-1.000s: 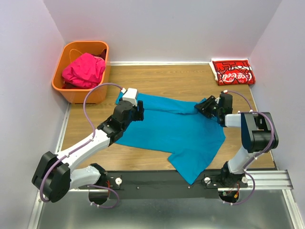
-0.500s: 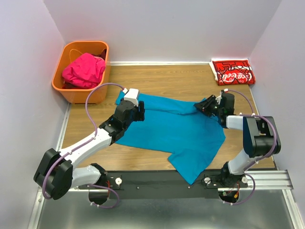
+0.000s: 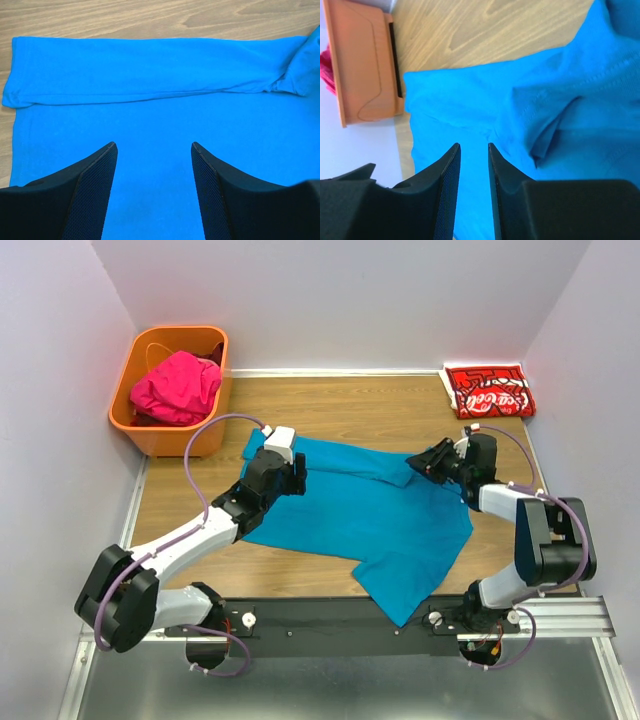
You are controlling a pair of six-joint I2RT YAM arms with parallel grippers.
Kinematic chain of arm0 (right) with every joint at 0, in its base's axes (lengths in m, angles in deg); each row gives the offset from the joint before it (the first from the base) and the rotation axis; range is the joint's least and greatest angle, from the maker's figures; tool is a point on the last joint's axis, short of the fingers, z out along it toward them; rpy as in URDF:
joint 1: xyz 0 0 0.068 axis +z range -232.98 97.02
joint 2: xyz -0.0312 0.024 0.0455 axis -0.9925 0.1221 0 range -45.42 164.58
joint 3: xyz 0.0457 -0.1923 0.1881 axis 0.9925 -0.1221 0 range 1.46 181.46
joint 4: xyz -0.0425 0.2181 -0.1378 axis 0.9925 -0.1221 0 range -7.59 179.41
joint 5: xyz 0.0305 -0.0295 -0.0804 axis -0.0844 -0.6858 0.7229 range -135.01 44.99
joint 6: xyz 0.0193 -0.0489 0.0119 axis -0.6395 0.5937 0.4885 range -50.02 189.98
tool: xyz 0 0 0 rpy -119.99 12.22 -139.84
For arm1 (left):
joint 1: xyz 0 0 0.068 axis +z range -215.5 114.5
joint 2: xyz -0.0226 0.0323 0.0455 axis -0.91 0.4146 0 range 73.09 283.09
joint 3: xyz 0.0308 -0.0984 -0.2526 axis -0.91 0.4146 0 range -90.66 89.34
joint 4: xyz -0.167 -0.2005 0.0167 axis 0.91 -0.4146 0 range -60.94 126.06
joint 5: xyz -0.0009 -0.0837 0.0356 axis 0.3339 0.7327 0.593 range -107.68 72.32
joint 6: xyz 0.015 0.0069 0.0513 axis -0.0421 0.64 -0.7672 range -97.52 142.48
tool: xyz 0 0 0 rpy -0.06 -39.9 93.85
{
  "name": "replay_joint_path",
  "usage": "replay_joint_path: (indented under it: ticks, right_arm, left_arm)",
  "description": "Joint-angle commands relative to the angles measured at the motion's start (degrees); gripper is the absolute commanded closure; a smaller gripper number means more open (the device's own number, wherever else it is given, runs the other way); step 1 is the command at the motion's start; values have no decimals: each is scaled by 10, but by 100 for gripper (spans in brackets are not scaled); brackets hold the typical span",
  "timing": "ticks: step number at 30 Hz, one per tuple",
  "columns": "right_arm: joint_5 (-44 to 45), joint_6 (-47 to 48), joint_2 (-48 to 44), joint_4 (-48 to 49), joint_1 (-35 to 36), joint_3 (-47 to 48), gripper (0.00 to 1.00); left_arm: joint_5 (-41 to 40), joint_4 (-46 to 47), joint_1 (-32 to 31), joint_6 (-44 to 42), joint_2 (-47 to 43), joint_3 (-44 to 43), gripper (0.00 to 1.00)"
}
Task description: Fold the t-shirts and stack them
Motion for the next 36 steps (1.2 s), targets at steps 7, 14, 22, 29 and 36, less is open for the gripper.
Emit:
replay_joint_path:
  ticks: [7,14,22,29,36]
  right_arm:
    - [46,58,-37,-89,-4,-49,61]
    - [39,55,2,-9,-4,-61,42]
    - [22,79,62,35,-4,-40,41]
    - [-10,88,94,72,-4,-26,43]
    - [-21,94,80,66,-4,-23,46]
  left_arm:
    - [25,18,-1,-5,23,-12,32]
    - [31,18,-1,-6,23,-12,32]
    - [29,17,-1,-7,16,-11,32]
    - [29,17,-2,-9,17,-11,32]
    - [28,16,-1,-9,19,-12,32]
